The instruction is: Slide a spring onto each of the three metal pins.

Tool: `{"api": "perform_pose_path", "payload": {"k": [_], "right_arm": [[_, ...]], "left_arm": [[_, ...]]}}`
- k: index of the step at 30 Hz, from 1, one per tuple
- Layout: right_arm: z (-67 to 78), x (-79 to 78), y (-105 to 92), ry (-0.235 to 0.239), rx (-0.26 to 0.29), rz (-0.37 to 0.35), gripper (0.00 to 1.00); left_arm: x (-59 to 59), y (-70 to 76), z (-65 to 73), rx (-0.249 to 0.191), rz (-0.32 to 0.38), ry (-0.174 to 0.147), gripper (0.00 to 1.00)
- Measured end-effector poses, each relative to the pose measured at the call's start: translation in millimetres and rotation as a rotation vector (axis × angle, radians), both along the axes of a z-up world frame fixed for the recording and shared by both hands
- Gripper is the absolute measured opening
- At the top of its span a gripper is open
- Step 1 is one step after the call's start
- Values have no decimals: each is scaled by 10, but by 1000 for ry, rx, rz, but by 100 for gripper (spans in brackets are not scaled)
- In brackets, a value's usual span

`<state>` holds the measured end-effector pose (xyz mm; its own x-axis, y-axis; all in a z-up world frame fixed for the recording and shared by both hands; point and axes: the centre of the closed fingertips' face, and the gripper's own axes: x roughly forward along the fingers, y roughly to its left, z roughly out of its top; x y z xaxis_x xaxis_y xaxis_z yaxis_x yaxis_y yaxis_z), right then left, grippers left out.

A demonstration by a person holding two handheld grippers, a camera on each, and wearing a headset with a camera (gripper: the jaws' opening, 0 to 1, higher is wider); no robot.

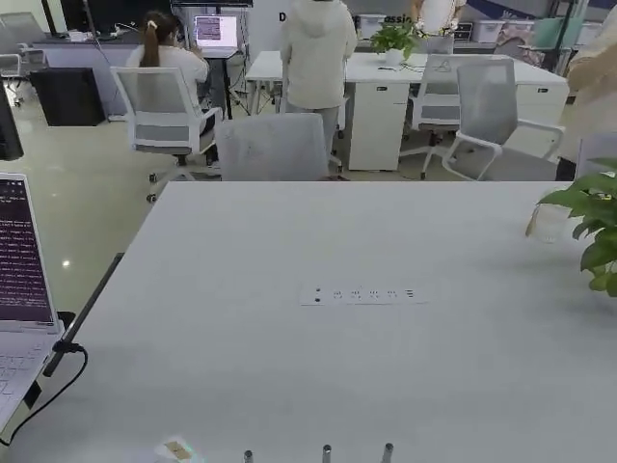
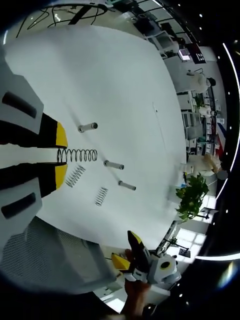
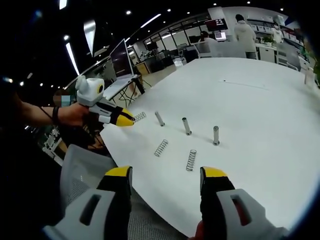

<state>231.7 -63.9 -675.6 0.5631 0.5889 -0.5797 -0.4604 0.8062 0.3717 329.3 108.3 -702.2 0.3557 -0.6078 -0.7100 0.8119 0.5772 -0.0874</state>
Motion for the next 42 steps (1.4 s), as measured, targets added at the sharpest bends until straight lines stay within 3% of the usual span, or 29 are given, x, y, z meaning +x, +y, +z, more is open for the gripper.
{"api": "perform_pose_path", "payload": {"k": [6,28,36,42], "right_arm": [[14,56,37,-5,12,10,52],[53,240,308,-8,17,153,49],[115,380,411,-20,31,225,47],[220,478,527,-45,71,275,38]], "left_arm": [[-16,-61,74,-3,-33,-14,2],[-164,-347,261,-23,-186,-74,2],[-182,-441,377,-31,-253,-129,2],[-230,-504,418,-37,-316,-160,2]]}}
